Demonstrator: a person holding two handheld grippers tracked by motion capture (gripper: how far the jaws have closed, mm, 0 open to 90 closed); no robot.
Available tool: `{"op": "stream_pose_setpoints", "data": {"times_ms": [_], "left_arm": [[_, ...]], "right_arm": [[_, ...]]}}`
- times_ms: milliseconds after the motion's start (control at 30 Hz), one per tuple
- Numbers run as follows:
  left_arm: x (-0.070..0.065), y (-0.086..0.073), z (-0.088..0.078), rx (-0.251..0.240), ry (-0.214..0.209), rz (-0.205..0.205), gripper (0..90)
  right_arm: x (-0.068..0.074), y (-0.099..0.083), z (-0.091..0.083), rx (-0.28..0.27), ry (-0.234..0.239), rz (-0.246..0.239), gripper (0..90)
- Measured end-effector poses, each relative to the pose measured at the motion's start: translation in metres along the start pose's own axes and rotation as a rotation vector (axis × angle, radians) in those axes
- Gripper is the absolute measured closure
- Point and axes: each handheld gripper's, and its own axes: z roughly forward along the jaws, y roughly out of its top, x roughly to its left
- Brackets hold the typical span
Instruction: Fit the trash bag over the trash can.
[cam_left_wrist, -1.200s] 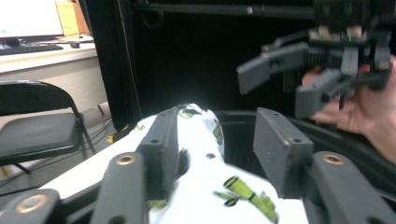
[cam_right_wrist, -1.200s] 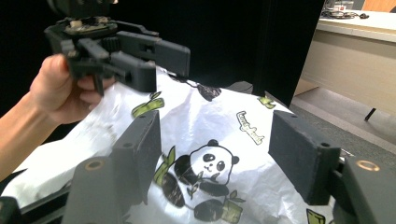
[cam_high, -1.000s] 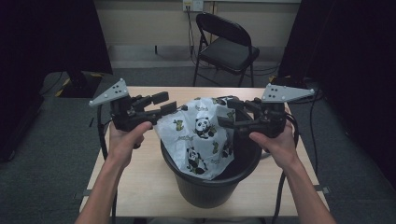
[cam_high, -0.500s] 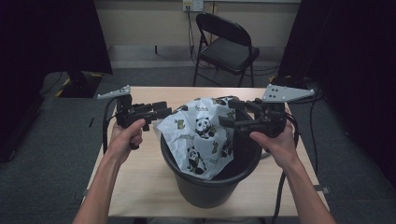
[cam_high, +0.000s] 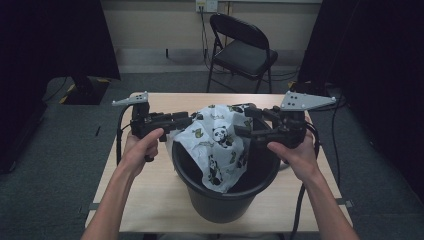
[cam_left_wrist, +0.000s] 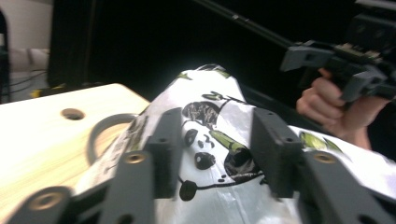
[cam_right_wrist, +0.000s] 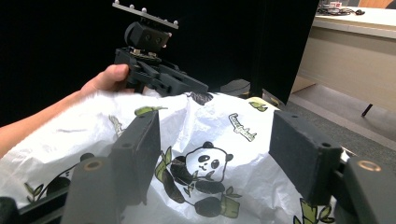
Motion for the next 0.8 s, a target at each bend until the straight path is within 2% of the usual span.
{"op": "stream_pose_setpoints", "data": {"times_ms": [33,100,200,300,400,500,700,733,767,800], "left_arm": [[-0.001,0.0,0.0,0.005,0.015,0.009,68.1],[-0.003,0.002,-0.002,-0.003,0.035,0.026,70.3],[-0.007,0.006,-0.007,-0.014,0.065,0.05,89.0],[-0.016,0.009,-0.009,0.008,0.089,0.094,89.7],[-0.027,0.012,-0.009,-0.013,0.082,0.116,89.9],[-0.046,0.02,-0.006,-0.027,0.073,0.165,90.0],[-0.09,0.036,0.01,-0.04,0.022,0.263,90.0],[-0.104,0.04,0.017,-0.033,0.013,0.303,90.0],[-0.104,0.04,0.017,-0.033,0.013,0.303,90.0],[-0.112,0.042,0.022,-0.027,0.009,0.324,90.0]], "right_arm": [[0.001,0.0,0.001,0.0,0.001,-0.002,33.4],[0.001,0.0,0.001,0.001,0.001,-0.005,33.4],[0.002,0.001,0.003,0.006,-0.001,-0.007,33.3],[0.002,0.002,0.003,0.005,0.0,-0.008,33.3],[0.003,0.003,0.004,0.007,-0.003,-0.009,33.1],[0.004,0.006,0.004,0.01,-0.008,-0.013,32.4],[0.011,0.018,0.003,-0.004,-0.003,-0.034,27.5],[0.013,0.022,0.004,-0.015,-0.003,-0.044,25.2],[0.013,0.022,0.004,-0.015,-0.003,-0.044,25.2],[0.014,0.024,0.004,-0.018,0.005,-0.046,24.6]]}}
